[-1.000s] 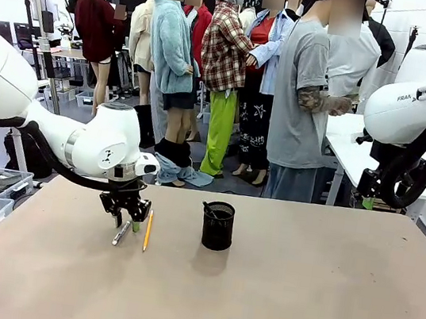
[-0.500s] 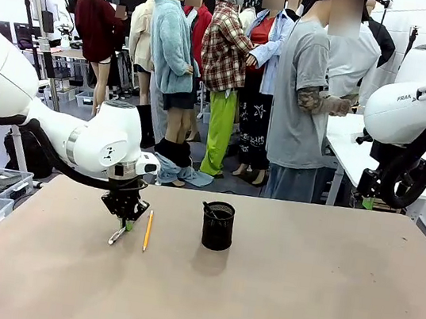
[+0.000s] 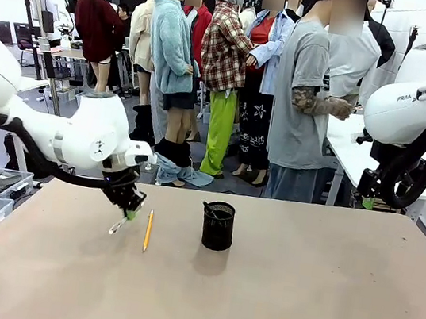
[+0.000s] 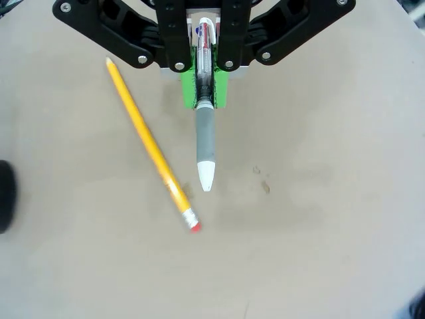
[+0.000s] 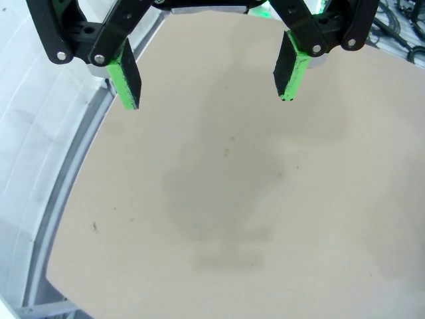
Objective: Place the pens into the pen holder.
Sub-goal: Pick up a writing instrument from the table and place it into the Pen holder.
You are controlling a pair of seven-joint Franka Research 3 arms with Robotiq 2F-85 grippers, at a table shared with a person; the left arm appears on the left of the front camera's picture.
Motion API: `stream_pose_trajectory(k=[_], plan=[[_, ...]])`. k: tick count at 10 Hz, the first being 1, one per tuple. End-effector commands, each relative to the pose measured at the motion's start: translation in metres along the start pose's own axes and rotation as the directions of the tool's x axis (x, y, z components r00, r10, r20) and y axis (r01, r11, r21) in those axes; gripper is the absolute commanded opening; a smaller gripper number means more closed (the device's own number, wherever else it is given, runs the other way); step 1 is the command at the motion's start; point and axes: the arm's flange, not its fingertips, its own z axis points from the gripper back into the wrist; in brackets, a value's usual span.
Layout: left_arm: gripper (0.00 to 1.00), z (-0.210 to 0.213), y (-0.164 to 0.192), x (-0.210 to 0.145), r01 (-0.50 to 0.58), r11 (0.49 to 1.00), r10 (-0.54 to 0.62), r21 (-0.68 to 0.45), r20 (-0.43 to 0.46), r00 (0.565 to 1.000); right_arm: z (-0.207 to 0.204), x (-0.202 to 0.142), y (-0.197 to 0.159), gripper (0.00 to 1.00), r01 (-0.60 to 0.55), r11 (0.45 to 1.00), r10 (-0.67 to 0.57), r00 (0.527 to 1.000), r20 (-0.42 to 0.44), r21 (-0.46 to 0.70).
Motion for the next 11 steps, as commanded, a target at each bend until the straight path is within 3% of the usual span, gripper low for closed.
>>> stream_pose_trajectory(k=[1,3,6,11], plan=[[0.00,0.046,0.004,-0.033,0.137,0.976,-0.090,-0.171,0.257,0.962,0.000,0.000,0.000,1.00,-0.001,1.000,0.001,1.000,-0.005,-0.009],[0.00,0.068,-0.006,-0.031,0.274,0.911,-0.112,-0.308,0.455,0.884,0.000,0.000,0.000,1.00,-0.001,1.000,0.001,1.000,-0.005,-0.009],[0.00,0.082,-0.043,-0.013,0.407,0.843,-0.073,-0.352,0.675,0.734,0.000,0.000,0.000,1.00,-0.001,1.000,0.001,1.000,-0.005,-0.009],[0.00,0.055,-0.094,0.029,0.533,0.755,-0.062,-0.381,0.768,0.637,0.000,0.000,0.000,1.00,-0.001,1.000,0.001,1.000,-0.005,-0.009]])
